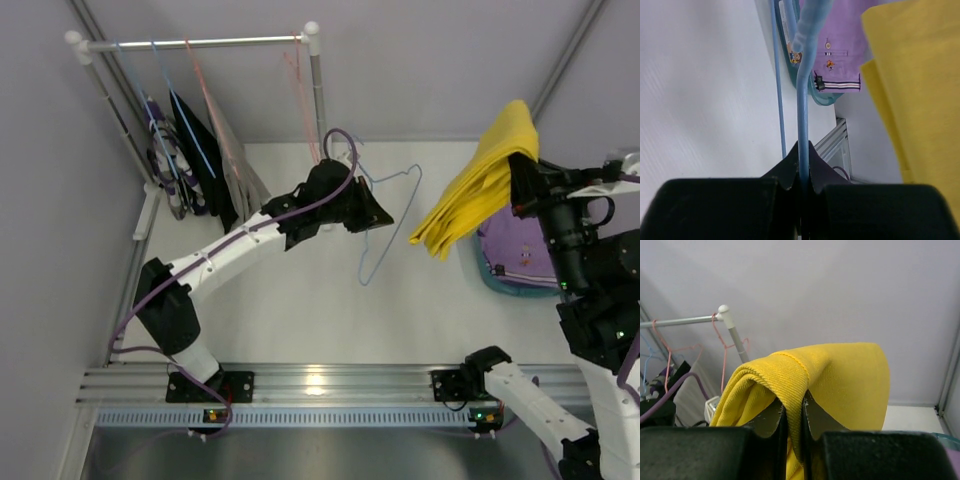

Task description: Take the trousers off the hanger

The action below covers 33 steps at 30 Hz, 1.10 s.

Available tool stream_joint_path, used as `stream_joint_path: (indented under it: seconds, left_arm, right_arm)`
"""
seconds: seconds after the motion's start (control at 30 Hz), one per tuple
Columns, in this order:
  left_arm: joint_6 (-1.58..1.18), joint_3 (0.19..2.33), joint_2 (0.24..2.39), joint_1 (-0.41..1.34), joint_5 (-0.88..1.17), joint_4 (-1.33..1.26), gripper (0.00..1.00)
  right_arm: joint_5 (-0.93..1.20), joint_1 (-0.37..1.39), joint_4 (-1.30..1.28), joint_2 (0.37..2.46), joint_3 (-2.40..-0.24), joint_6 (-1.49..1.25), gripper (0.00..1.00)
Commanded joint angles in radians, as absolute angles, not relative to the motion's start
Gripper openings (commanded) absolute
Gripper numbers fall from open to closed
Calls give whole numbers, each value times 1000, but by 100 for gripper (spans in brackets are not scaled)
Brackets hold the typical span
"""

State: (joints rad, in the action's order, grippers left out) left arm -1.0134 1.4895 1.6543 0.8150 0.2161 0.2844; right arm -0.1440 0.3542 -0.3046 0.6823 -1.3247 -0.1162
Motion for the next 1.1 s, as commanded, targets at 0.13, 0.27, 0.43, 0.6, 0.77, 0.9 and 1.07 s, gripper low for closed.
stream_joint_path:
  seconds: [0.13, 0.27, 0.43, 0.6, 0.77, 0.9, 1.07]
  left_arm:
    - [-849, 1511, 1640, 859, 206, 316, 0]
    - [-727, 1551, 1617, 882, 203, 367, 0]
    - [-660, 1549, 1559, 882, 184, 391, 0]
    - [-585, 1531, 1496, 882, 157, 387, 0]
    - [-506, 1525, 1453, 882, 121, 396, 0]
    - [-495, 1496, 1407, 882, 103, 396, 0]
    - [-494, 1489, 1371, 881, 86, 402, 0]
  right_arm:
    - [-365, 287, -130, 646, -1466, 3, 0]
    - [-526, 253, -123, 634, -1460, 216, 0]
    - [-652, 229, -97, 606, -1427, 487, 0]
    - [-735, 225, 12, 554, -1245, 702, 0]
    - [-730, 219, 109, 431, -1010, 876, 0]
    - [-735, 219, 168, 397, -875, 975, 0]
    - [-739, 206, 235, 397, -764, 1031, 0]
